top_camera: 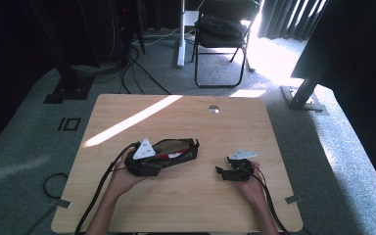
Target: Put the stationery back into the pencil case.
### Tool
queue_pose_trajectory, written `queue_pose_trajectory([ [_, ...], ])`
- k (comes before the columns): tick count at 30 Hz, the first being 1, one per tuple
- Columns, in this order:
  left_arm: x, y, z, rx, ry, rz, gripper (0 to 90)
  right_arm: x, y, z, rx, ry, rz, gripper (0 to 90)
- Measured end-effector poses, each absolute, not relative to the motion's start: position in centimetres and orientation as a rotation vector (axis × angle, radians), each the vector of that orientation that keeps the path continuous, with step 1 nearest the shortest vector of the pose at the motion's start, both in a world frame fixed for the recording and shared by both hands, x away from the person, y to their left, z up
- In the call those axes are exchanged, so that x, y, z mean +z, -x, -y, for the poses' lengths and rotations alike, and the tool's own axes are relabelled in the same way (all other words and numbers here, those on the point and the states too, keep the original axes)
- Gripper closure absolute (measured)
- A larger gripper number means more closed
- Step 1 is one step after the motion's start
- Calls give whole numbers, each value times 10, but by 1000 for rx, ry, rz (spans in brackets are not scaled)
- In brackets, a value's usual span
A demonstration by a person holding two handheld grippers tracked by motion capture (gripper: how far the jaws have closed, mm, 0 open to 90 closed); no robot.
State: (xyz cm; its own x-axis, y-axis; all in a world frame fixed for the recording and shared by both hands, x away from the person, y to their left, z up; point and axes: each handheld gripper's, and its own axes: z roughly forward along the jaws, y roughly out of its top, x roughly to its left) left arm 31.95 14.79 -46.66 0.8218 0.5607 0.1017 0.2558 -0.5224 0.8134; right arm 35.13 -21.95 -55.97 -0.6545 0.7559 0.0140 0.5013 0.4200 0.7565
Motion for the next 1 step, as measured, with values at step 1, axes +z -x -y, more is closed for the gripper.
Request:
queue_pose_trajectory([
  [1, -467, -319, -148, 449, -2134, -600, 431, -560, -351, 219, 1084, -1083, -2350, 305],
])
